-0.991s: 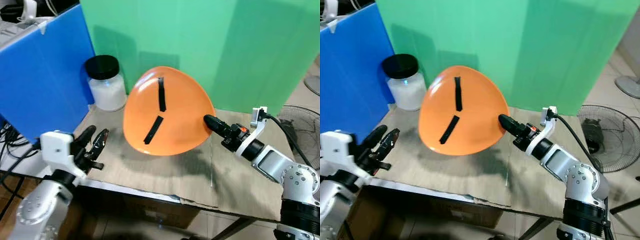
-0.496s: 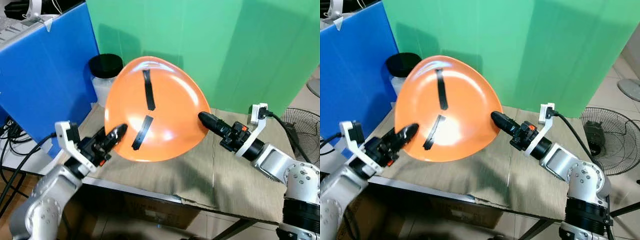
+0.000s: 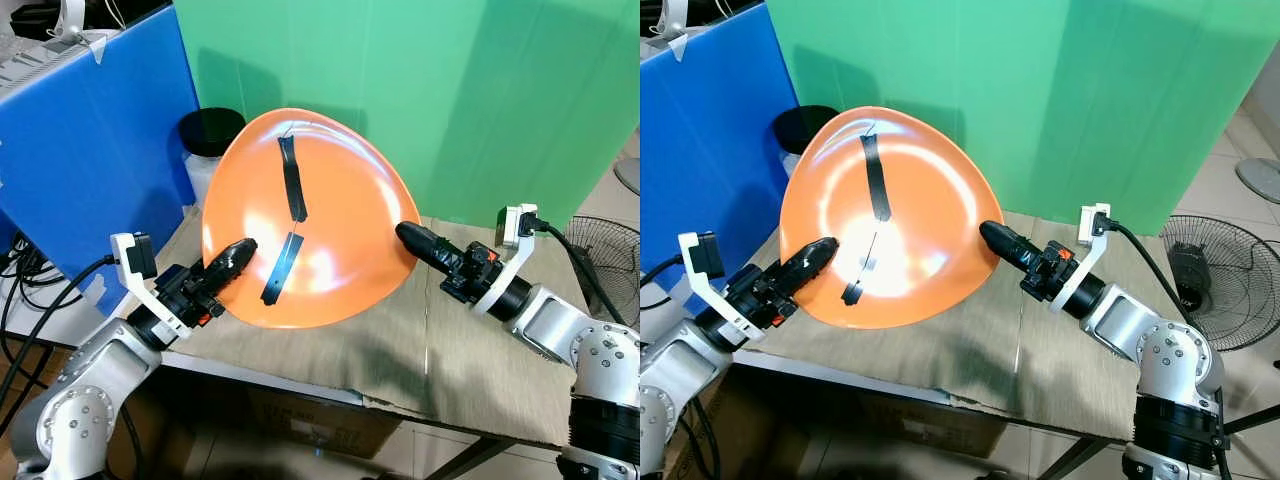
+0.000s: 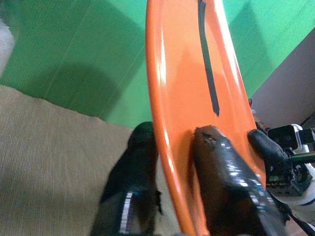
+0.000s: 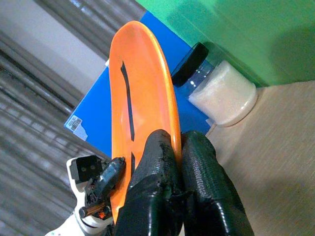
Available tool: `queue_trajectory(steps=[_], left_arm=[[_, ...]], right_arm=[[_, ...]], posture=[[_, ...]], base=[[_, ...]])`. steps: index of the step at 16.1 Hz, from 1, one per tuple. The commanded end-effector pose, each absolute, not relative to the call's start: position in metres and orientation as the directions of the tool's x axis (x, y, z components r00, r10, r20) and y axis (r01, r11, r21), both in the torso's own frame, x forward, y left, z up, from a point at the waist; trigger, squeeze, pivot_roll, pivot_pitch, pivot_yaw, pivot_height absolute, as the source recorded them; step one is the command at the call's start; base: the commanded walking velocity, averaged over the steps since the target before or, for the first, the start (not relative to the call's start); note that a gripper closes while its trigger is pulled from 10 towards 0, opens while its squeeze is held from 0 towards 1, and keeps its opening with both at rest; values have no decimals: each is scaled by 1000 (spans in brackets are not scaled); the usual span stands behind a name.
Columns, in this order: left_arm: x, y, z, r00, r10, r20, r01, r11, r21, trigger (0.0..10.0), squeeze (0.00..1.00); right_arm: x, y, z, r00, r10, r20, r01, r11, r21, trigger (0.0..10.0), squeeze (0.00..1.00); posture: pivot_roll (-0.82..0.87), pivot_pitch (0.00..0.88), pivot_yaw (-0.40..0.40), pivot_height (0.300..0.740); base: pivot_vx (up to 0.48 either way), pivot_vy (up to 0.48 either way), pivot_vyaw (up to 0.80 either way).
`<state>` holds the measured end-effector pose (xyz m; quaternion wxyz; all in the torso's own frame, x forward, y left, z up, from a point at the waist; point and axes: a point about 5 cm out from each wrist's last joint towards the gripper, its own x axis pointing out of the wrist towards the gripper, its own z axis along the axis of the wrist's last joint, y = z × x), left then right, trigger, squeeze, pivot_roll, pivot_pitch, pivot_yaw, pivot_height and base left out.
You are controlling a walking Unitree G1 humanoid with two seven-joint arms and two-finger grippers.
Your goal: Setting the table
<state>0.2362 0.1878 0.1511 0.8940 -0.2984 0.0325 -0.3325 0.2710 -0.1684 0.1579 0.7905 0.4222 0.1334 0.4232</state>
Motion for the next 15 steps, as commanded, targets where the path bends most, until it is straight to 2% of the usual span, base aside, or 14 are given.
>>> queue_trajectory(steps=[1,5,7,8,9,12,15], left_arm=[[234,188,154,772,-619,144,581,596,-554,0,0],[234,185,156,763,-624,169,589,563,-580,0,0],[233,183,158,756,-631,176,595,548,-588,0,0],[233,182,159,751,-636,177,600,546,-584,0,0],[233,182,162,754,-631,182,603,555,-573,0,0],[239,192,174,808,-541,232,570,620,-539,0,0],[237,193,178,821,-518,241,561,650,-513,0,0]], right_arm=[[271,-166,171,571,792,216,-623,246,743,0,0],[272,-165,172,567,794,219,-631,248,735,0,0],[272,-166,172,574,792,209,-632,267,728,7294,0],[273,-167,171,584,786,204,-621,271,735,10000,0],[275,-169,169,610,768,194,-605,295,739,10000,1000],[286,-190,163,736,658,163,-530,408,743,10000,1000],[287,-218,165,806,569,163,-485,477,733,10000,1000]], posture=[[-42,0,8,740],[-43,0,10,740],[-43,0,10,740],[-40,0,15,740],[-40,0,16,740],[-37,0,21,740],[-38,0,23,740]], base=[[0,0,0],[0,0,0],[0,0,0],[0,0,0],[0,0,0],[0,0,0],[0,0,0]])
